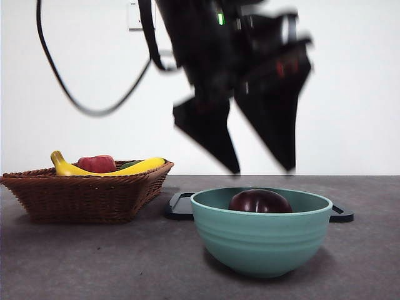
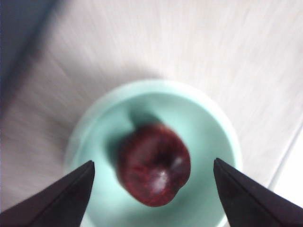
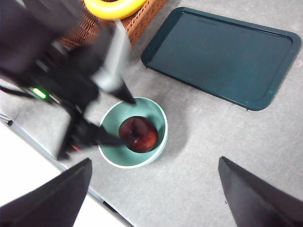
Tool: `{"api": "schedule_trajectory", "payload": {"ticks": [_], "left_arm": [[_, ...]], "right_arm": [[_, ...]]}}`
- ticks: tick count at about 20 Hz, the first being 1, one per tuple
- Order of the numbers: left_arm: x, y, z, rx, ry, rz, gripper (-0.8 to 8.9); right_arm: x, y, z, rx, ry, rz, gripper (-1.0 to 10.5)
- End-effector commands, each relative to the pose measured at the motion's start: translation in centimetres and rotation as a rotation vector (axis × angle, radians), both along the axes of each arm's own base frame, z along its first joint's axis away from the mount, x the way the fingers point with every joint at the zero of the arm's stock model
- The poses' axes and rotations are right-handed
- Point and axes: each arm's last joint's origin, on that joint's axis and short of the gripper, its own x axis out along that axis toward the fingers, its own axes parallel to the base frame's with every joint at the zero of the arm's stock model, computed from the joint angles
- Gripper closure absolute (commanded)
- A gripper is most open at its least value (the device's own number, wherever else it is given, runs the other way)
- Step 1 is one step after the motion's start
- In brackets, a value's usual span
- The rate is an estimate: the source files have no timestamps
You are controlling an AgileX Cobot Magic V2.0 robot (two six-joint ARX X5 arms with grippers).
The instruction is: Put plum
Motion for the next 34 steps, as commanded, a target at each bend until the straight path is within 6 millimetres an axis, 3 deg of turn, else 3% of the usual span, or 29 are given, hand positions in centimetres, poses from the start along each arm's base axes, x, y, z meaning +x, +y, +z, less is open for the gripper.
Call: {"api": "schedule_trajectory", "payload": {"ticks": [1,7,12,14,17,24,34], "left_arm": [[0.0,0.7,3.5,-0.088,-0.064,0.016,4.08],[-0.1,7.3,11.0,-0.274,-0.192,0.172,4.08],[-0.6,13.5,14.2,-0.325,-0.264,0.318,4.08],[-1.3,15.5,14.1,-0.341,-0.269,0.352,4.08],[-3.0,17.7,12.0,-0.348,-0.223,0.363,4.08],[-6.5,19.1,6.3,-0.443,0.096,0.221,4.12],[-6.6,19.1,6.1,-0.434,0.108,0.227,4.11]], "right_arm": [[0.0,0.0,0.6,0.010,-0.021,-0.002,5.2],[0.0,0.1,0.6,0.009,-0.021,-0.001,5.2],[0.0,0.1,0.6,0.009,-0.021,-0.001,5.2],[0.0,0.1,0.6,0.009,-0.021,-0.001,5.2],[0.0,0.1,0.6,0.009,-0.020,-0.002,5.2],[0.5,0.1,0.4,0.007,0.000,-0.001,5.2],[2.1,0.9,-0.7,0.018,0.115,0.005,5.2]]}}
